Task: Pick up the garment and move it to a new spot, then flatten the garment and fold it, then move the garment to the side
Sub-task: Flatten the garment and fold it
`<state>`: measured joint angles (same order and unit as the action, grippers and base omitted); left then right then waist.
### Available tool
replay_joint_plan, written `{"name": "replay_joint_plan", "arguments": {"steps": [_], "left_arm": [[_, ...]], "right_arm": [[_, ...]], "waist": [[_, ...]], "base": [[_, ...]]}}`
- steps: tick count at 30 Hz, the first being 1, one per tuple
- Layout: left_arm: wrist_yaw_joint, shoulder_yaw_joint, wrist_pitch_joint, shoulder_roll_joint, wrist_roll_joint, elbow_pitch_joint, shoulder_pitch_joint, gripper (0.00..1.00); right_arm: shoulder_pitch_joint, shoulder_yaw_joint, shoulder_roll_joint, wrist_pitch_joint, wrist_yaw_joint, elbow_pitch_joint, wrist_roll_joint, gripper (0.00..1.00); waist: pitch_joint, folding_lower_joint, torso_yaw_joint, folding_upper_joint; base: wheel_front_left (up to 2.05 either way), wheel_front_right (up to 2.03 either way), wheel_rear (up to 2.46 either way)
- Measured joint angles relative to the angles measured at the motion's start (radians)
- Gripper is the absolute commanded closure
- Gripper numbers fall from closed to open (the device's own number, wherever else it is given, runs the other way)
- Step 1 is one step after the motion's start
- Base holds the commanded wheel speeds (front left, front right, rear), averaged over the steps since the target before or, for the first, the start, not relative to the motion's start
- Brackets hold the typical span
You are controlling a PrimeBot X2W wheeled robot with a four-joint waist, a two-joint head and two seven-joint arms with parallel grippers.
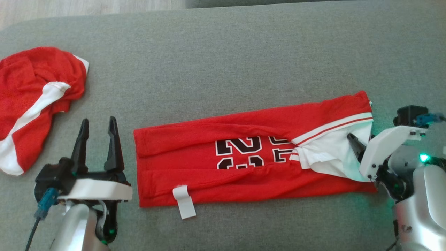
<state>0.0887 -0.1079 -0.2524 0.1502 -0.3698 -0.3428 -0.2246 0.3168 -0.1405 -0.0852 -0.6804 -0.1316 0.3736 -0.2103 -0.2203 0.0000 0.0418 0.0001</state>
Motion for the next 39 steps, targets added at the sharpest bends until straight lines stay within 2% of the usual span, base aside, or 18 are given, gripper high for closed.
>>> {"name": "replay_joint_plan", "arguments": {"steps": [2,3,4,5,9,14,21,25,28,32,39], "left_arm": [[0.0,0.003,0.0,-0.004,0.0,-0.005,0.0,0.0],[0.001,0.005,0.0,-0.005,0.0,-0.006,0.0,0.0],[0.001,0.008,0.0,-0.006,0.0,-0.006,0.0,0.0],[0.001,0.011,0.0,-0.006,0.0,-0.006,0.001,0.0],[0.003,0.016,0.0,-0.007,0.002,-0.01,0.007,0.0],[0.008,0.021,0.0,-0.008,0.01,-0.011,0.011,0.0],[0.01,0.039,0.0,-0.009,0.01,-0.009,0.056,0.0],[0.014,0.039,0.0,-0.009,0.02,-0.007,0.067,0.0],[0.014,0.039,0.0,-0.011,0.02,-0.005,0.068,0.0],[0.014,0.038,0.0,-0.017,0.021,-0.005,0.07,0.0],[0.014,0.044,0.0,-0.018,0.021,-0.003,0.093,0.0]], "right_arm": [[0.003,0.002,-0.001,-0.018,0.0,0.003,-0.005,0.0],[0.002,0.005,-0.004,-0.03,0.0,0.003,-0.011,0.06],[0.002,0.012,-0.009,-0.04,0.0,0.002,-0.012,0.58],[0.002,0.023,-0.014,-0.043,0.0,0.001,-0.016,1.0],[-0.004,0.054,-0.017,-0.028,0.0,-0.013,-0.039,1.0],[-0.03,0.043,-0.029,-0.005,0.0,-0.062,-0.029,1.0],[-0.11,-0.094,-0.137,-0.024,0.0,-0.248,0.055,1.0],[-0.128,-0.138,-0.185,-0.036,0.0,-0.304,0.089,1.0],[-0.127,-0.144,-0.197,-0.061,0.0,-0.349,0.088,1.0],[-0.148,-0.079,-0.171,-0.103,0.0,-0.423,0.053,1.0],[-0.184,0.208,-0.065,-0.126,0.0,-0.53,-0.026,1.0]], "waist": [[0.002,0.0,0.002,0.0],[0.002,0.0,0.002,0.0],[0.003,0.0,0.001,0.0],[0.004,0.0,-0.001,0.0],[0.01,0.0,-0.017,0.0],[0.022,0.0,-0.034,0.0],[0.048,-0.0001,-0.069,0.0],[0.061,0.0,-0.087,0.0],[0.076,0.0,-0.091,0.0],[0.089,-0.0001,-0.083,0.0],[0.1,-0.0001,-0.08,0.0]], "base": [[0.0,0.0,0.0],[0.0,0.0,0.0],[0.0,0.0,0.0],[0.0,0.0,0.0],[0.0,0.0,0.0],[0.0,0.0,0.0],[0.0,0.0,0.0],[0.0,0.0,0.0],[0.0,0.0,0.0],[0.0,0.0,0.0],[0.0,0.0,0.0]]}}
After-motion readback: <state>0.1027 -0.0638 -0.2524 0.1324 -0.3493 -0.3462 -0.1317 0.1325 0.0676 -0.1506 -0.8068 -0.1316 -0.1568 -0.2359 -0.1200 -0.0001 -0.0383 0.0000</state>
